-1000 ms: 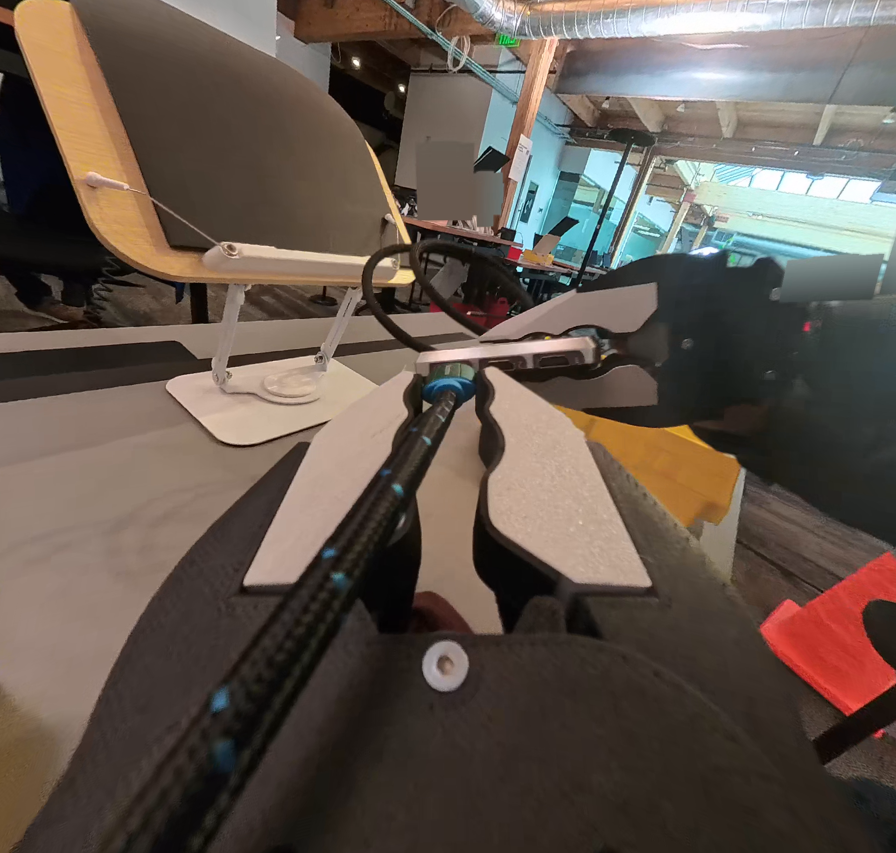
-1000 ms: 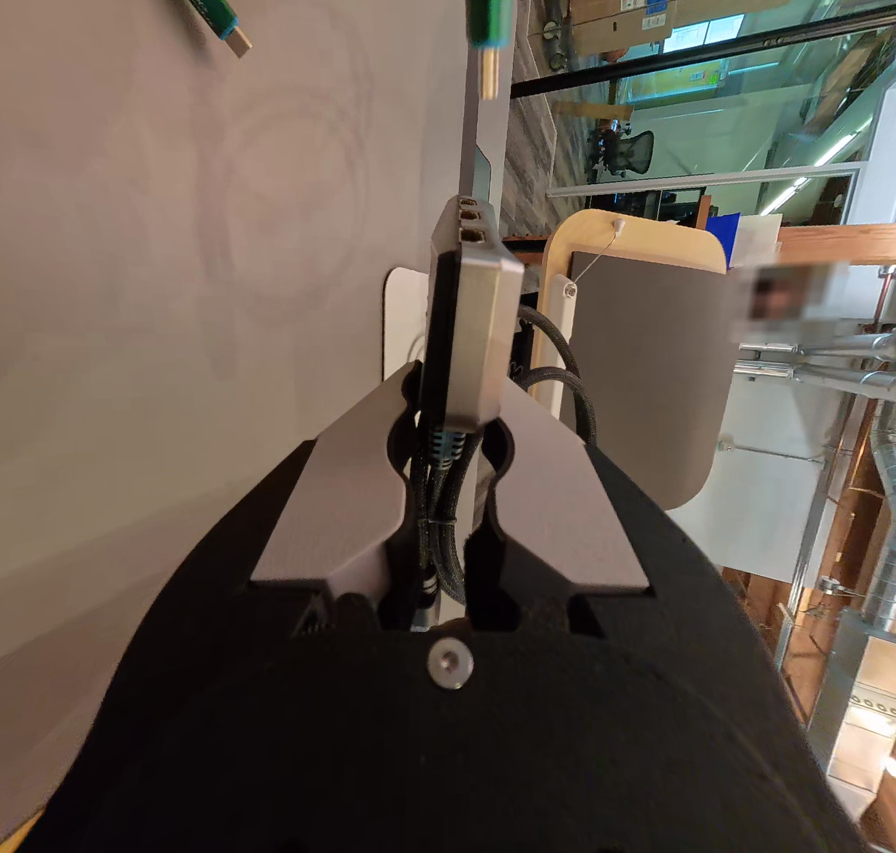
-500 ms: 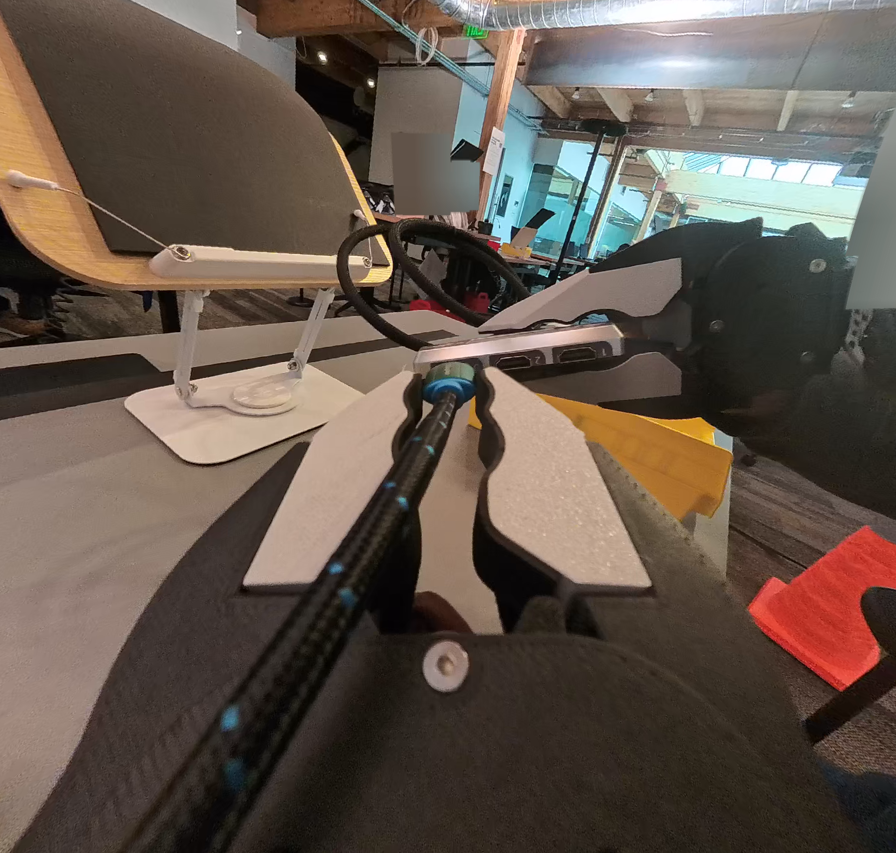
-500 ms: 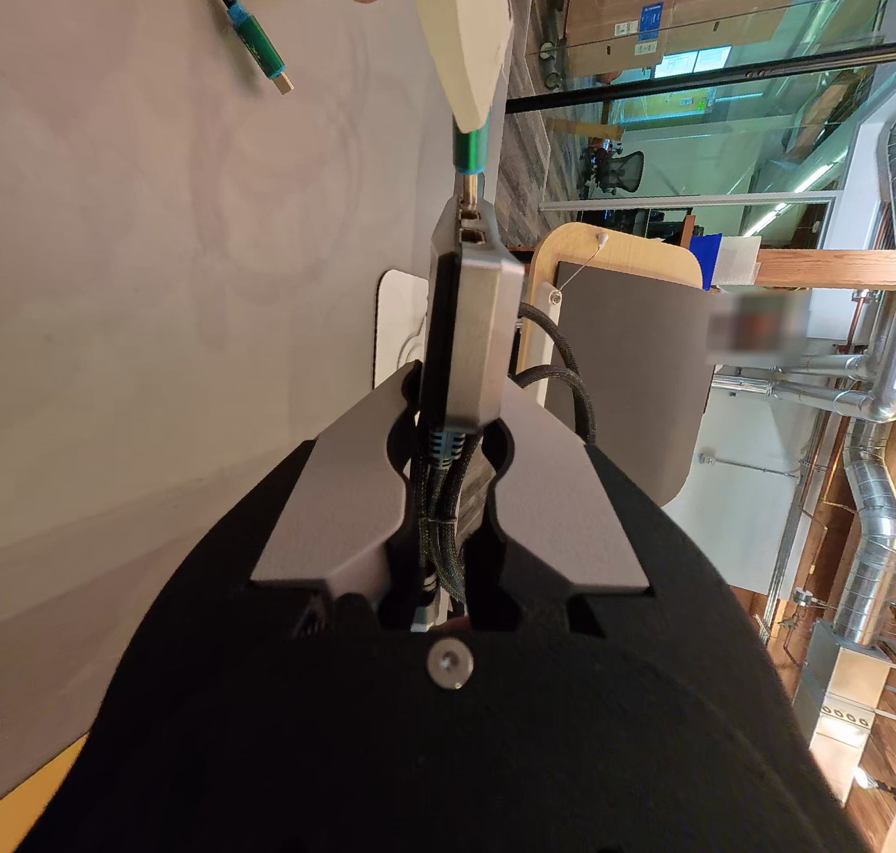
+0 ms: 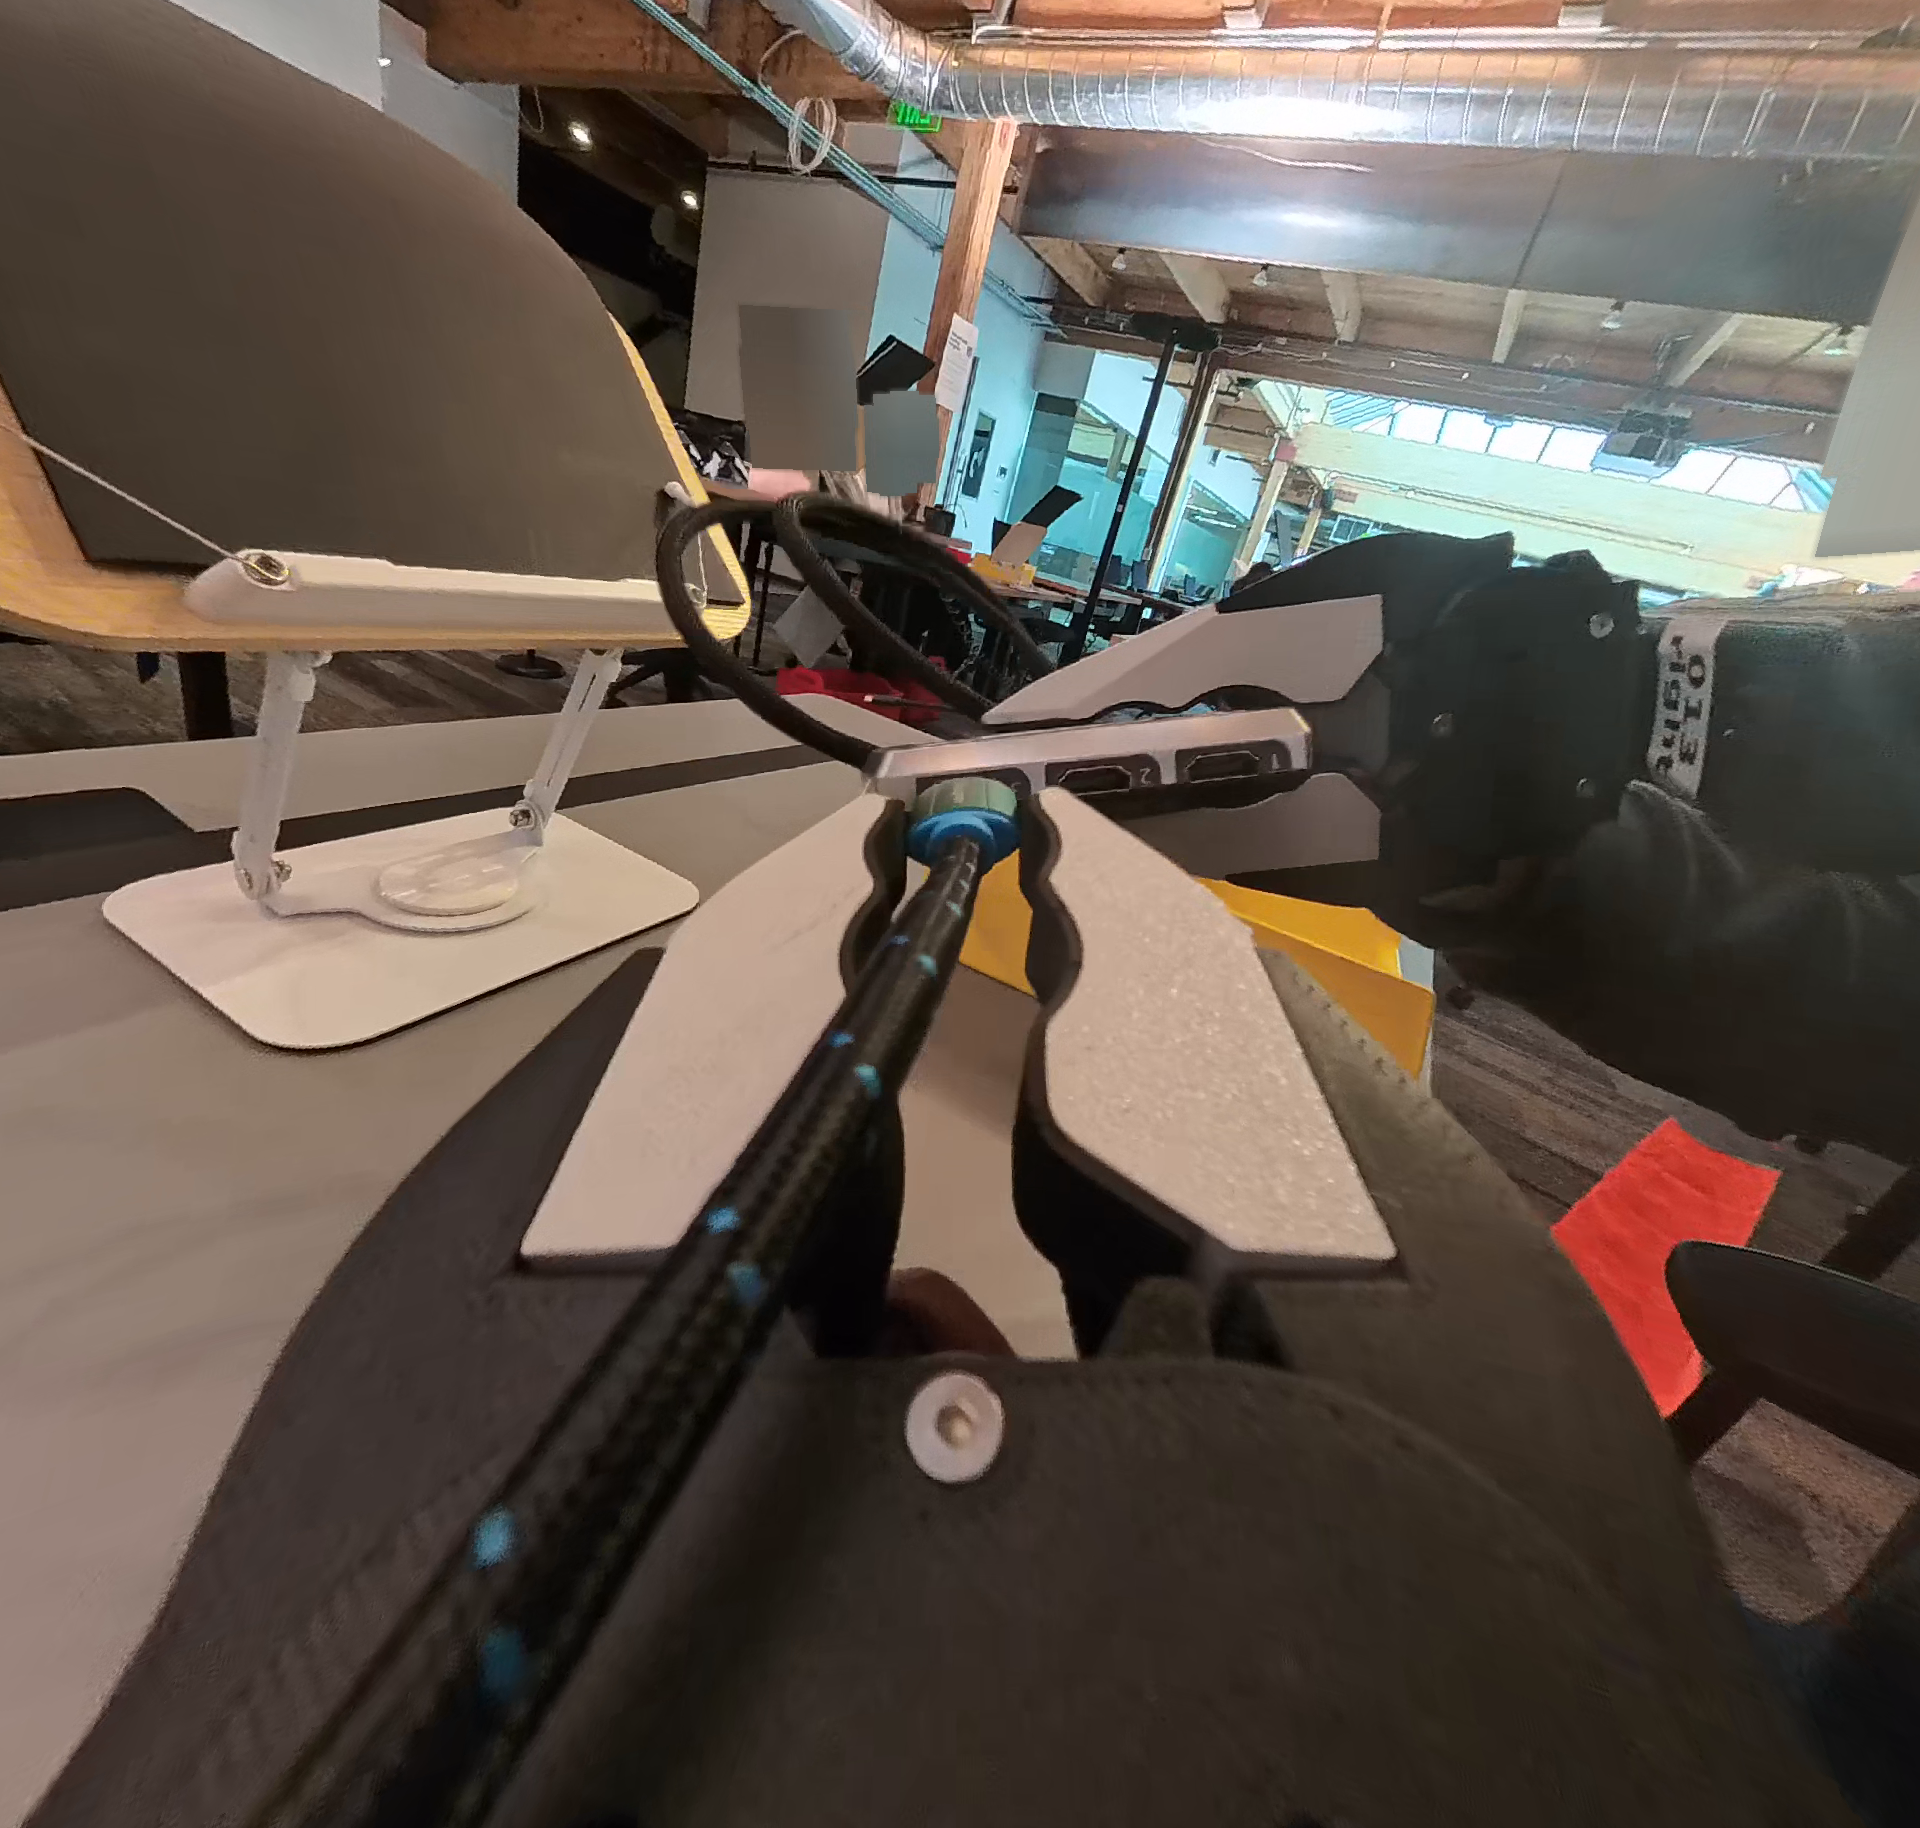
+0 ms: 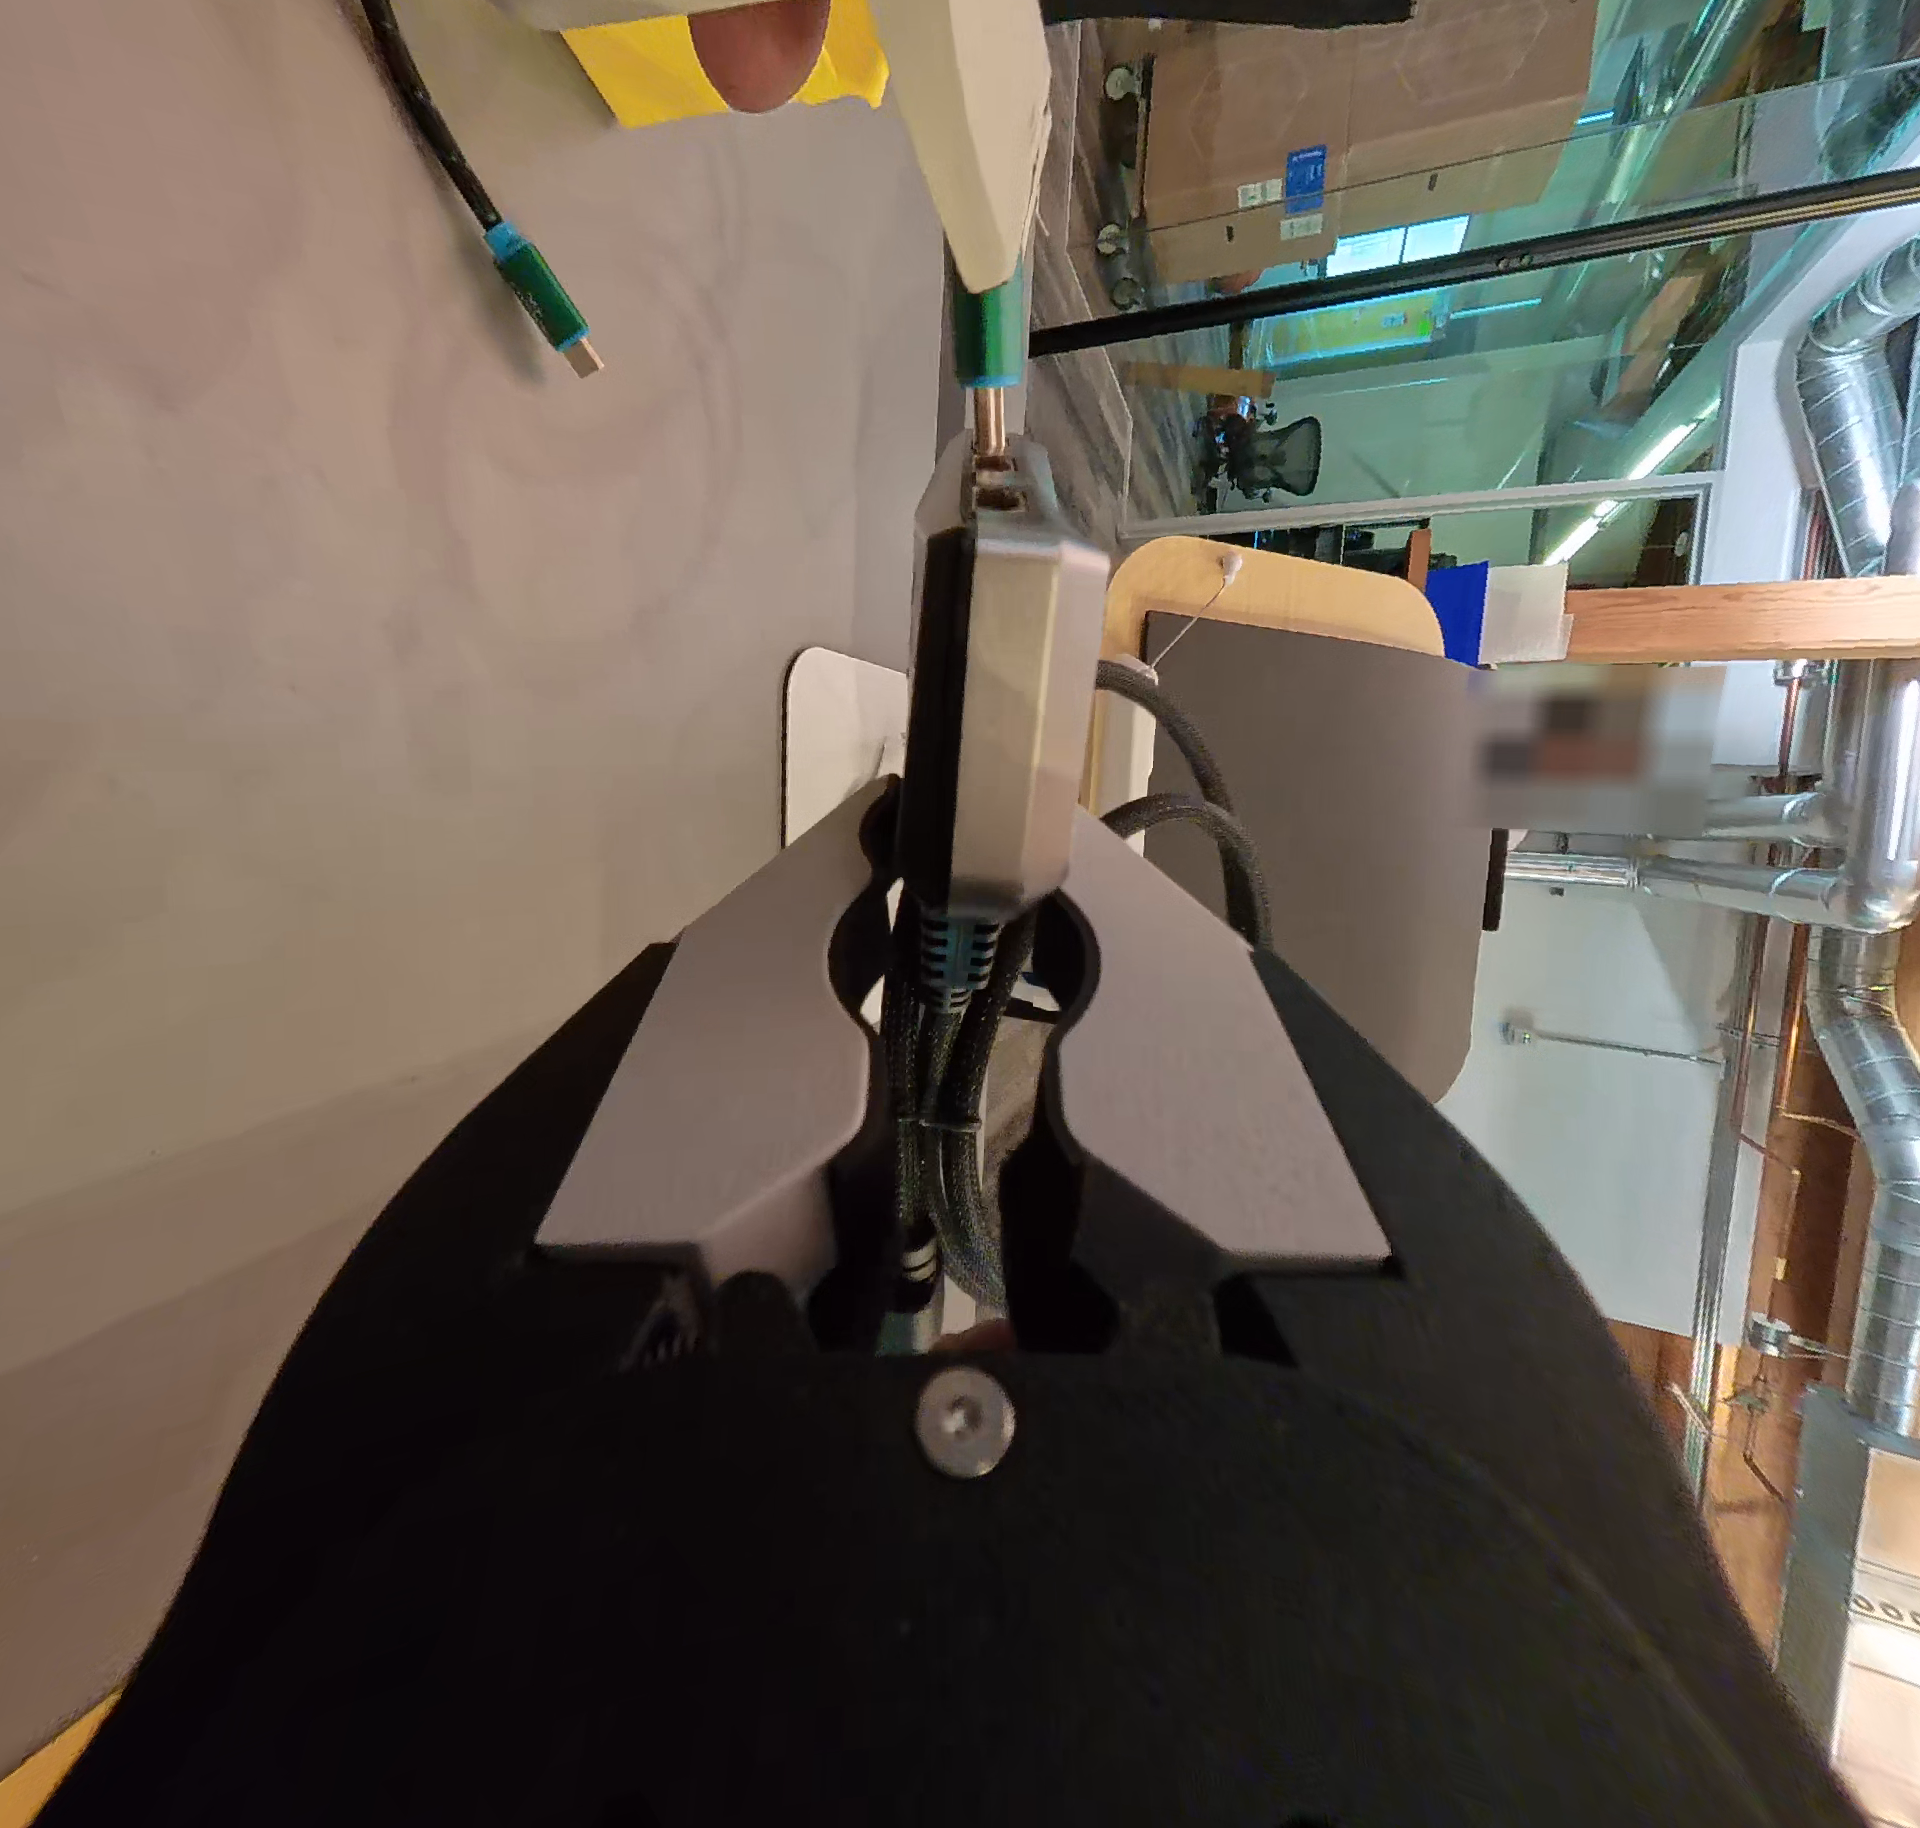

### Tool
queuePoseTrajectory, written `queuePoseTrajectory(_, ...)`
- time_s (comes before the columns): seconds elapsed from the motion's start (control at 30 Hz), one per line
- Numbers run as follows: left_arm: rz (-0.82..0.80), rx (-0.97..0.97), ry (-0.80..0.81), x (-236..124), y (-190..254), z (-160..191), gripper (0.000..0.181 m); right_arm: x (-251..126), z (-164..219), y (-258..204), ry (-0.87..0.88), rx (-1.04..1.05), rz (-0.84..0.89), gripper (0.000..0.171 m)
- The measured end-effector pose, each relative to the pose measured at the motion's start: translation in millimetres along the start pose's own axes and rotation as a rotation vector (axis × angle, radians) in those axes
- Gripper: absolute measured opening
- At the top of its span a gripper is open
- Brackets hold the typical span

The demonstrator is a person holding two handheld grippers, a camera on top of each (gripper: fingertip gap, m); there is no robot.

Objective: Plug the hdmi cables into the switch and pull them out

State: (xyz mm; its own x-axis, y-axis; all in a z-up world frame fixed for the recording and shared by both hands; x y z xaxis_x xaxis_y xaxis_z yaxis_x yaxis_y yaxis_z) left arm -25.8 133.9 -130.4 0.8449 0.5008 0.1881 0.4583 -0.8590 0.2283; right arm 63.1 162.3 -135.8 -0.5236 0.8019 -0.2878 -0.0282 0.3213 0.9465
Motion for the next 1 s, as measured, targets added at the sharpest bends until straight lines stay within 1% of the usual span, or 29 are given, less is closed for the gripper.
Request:
queuePoseTrajectory(0.17, 0.014, -0.032, 0.022, -0.5, 1.7, -3.3, 0.02, 1.8, 0.0, 0.3, 0.008, 0.017, -0.004, 0.021)
queuePoseTrajectory(0.37, 0.006, -0.056, 0.039, -2.0, -1.4, -4.8, 0.02, 4.0, -4.0, -6.2, 0.036, 0.084, -0.06, 0.024)
queuePoseTrajectory(0.43, 0.004, -0.061, 0.029, -1.9, -2.3, -1.1, 0.019, 6.8, -2.3, -11.3, 0.029, 0.129, -0.094, 0.033)
queuePoseTrajectory(0.6, 0.001, -0.064, -0.012, 0.3, -2.0, 13.9, 0.019, 12.7, -6.1, -39.6, 0.039, 0.239, -0.194, 0.043)
queuePoseTrajectory(0.7, 0.0, -0.066, -0.054, 2.0, -1.5, 22.8, 0.019, 15.9, -12.6, -57.4, 0.058, 0.312, -0.247, 0.037)
queuePoseTrajectory(0.83, -0.037, -0.059, -0.121, -0.9, -5.3, 33.5, 0.02, 19.3, -12.0, -66.6, 0.05, 0.363, -0.257, 0.029)
queuePoseTrajectory(1.0, -0.066, -0.006, -0.182, -10.6, -11.9, 33.4, 0.02, 18.7, -8.9, -70.6, 0.027, 0.303, -0.261, 0.024)
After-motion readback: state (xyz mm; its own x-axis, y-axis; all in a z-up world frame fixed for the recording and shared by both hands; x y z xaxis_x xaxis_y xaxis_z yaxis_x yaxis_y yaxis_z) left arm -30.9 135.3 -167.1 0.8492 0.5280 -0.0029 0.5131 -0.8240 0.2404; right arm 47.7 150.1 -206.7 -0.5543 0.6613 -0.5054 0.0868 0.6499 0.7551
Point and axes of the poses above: each gripper's, where its closed fingertips meet, x out along the fingers, z out of its underside, y = z × x across the jaws, the point moved 2 cm from there along -x, back along the fingers, and after that the axes turned 4 degrees about z, right-handed, at the moved point
